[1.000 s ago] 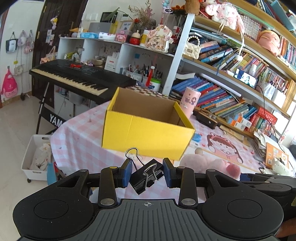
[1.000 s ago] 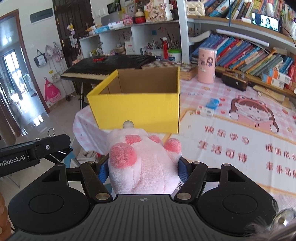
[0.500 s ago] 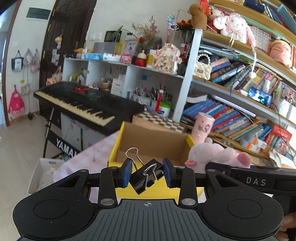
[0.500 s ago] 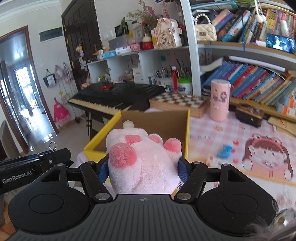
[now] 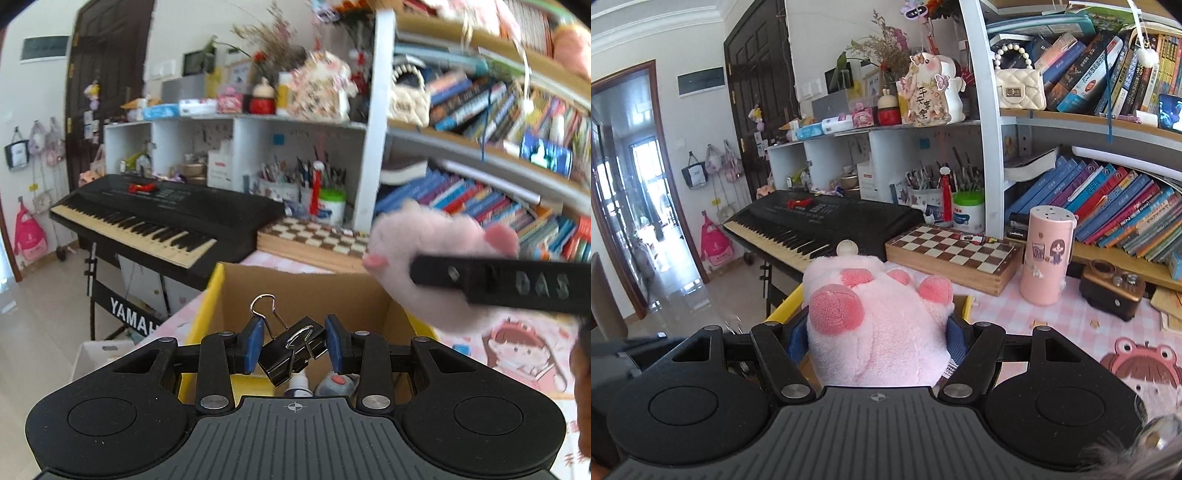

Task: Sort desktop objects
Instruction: 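Lower both grippers into the yellow box and open them, releasing clip and pig, then lift both open grippers out of the yellow box, then move both open grippers back over the mat toward the blue bag and staple box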

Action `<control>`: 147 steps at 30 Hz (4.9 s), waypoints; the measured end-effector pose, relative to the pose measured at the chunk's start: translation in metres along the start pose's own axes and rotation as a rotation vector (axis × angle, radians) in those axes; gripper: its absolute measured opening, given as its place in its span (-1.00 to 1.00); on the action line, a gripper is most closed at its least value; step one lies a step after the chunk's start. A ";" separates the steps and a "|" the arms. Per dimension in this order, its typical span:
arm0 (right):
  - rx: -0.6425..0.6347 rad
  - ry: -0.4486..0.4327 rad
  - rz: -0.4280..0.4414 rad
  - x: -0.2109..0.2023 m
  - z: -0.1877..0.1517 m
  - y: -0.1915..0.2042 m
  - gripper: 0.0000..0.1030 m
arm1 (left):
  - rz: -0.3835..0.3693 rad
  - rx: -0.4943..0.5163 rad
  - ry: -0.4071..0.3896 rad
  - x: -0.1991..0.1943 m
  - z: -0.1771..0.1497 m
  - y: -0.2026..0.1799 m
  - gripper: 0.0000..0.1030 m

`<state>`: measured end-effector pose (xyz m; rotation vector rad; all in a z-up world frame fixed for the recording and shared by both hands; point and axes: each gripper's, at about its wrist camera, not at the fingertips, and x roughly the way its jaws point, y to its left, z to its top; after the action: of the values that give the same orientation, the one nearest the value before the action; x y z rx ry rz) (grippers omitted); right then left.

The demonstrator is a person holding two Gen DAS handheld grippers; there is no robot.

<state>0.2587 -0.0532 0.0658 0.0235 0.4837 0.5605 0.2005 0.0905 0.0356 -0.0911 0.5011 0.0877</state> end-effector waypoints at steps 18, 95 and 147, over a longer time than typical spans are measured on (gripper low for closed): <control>-0.166 0.374 0.102 0.136 -0.007 0.002 0.33 | 0.030 0.056 0.214 0.078 -0.026 -0.017 -0.33; 0.081 0.028 -0.292 -0.141 -0.130 0.049 0.78 | 0.074 -0.157 -0.001 -0.150 -0.093 0.042 0.79; 0.116 0.188 -0.376 -0.174 -0.182 0.035 0.78 | -0.065 -0.088 0.139 -0.147 -0.128 -0.008 0.90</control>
<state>0.0308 -0.1333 -0.0150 -0.0098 0.6857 0.1651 0.0117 0.0595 -0.0044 -0.2007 0.6326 0.0404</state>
